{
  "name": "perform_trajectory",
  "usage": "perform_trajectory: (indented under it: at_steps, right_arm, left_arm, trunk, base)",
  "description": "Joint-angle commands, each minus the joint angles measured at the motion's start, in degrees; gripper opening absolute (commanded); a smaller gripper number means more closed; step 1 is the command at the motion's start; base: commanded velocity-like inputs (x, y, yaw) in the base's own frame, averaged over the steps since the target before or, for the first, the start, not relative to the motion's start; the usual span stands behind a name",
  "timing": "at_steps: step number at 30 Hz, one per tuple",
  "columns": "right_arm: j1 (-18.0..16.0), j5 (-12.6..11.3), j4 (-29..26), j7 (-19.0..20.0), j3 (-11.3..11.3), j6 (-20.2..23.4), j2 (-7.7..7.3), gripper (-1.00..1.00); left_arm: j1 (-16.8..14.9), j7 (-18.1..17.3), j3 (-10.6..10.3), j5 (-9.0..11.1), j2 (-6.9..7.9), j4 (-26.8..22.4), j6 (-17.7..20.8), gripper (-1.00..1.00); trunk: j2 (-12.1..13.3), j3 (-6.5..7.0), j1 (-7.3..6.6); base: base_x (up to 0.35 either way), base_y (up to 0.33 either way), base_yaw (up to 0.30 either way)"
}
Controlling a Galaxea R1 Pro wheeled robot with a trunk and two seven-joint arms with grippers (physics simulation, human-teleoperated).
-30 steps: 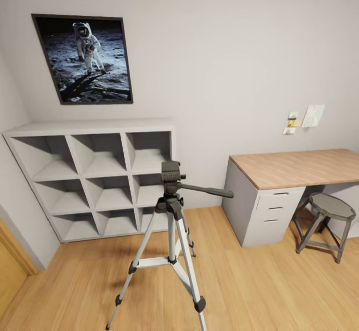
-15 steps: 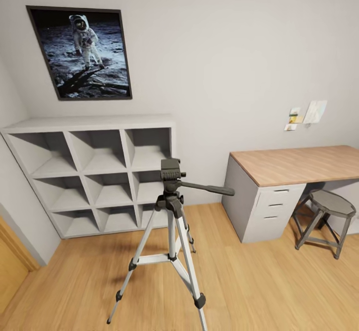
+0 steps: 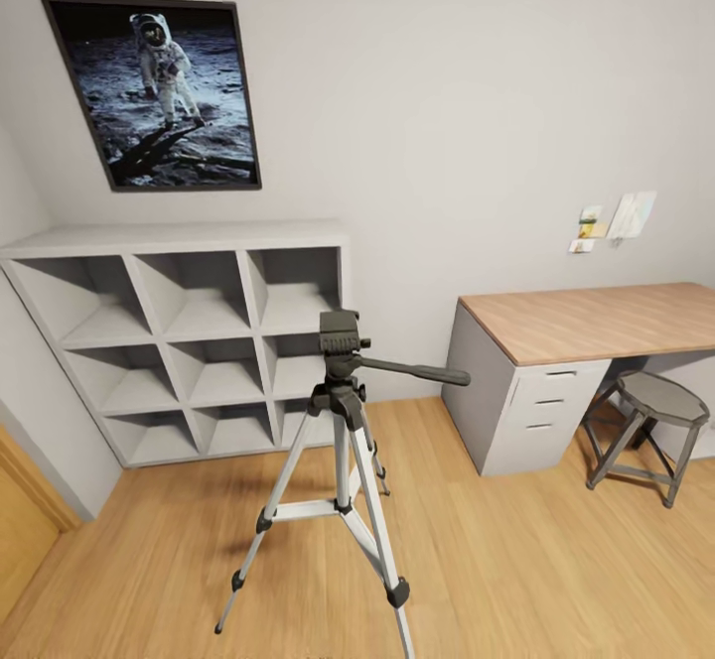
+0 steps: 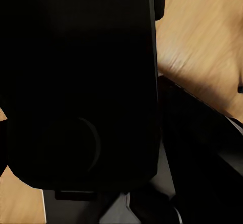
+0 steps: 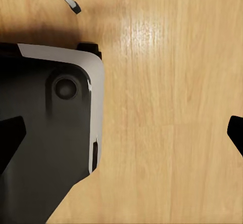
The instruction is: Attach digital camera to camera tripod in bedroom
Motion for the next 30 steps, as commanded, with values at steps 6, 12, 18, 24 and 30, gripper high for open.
perform_trajectory:
  at_steps: [6,12,18,24,30]
  right_arm:
    - [-0.10,0.56,0.17,0.12,-0.43,-0.20,-0.03,1.00]
    - [-0.10,0.56,0.17,0.12,-0.43,-0.20,-0.03,1.00]
    - [-0.10,0.56,0.17,0.12,-0.42,-0.20,-0.03,1.00]
    - [-0.10,0.56,0.17,0.12,-0.43,-0.20,-0.04,1.00]
    - [-0.10,0.58,0.17,0.12,-0.43,-0.20,-0.11,1.00]
  left_arm:
    - [-0.04,-0.13,-0.49,0.55,0.00,-0.02,0.17,-1.00]
    - [-0.03,-0.13,-0.44,0.55,-0.01,-0.02,0.17,-1.00]
    - [-0.06,-0.13,-0.45,0.55,-0.01,-0.02,0.17,-1.00]
    - [-0.04,-0.13,-0.43,0.55,-0.02,-0.02,0.17,-1.00]
    - [-0.06,-0.13,-0.44,0.55,-0.01,-0.02,0.17,-1.00]
  trunk:
    - [-0.12,-0.67,0.03]
    - [-0.12,-1.21,0.03]
    - [-0.12,-1.67,0.03]
    - [-0.12,-1.81,0.03]
    - [-0.12,-1.84,0.03]
  base:
    - [0.000,0.000,0.000]
    - [0.000,0.000,0.000]
    - [0.000,0.000,0.000]
    - [0.000,0.000,0.000]
    - [0.000,0.000,0.000]
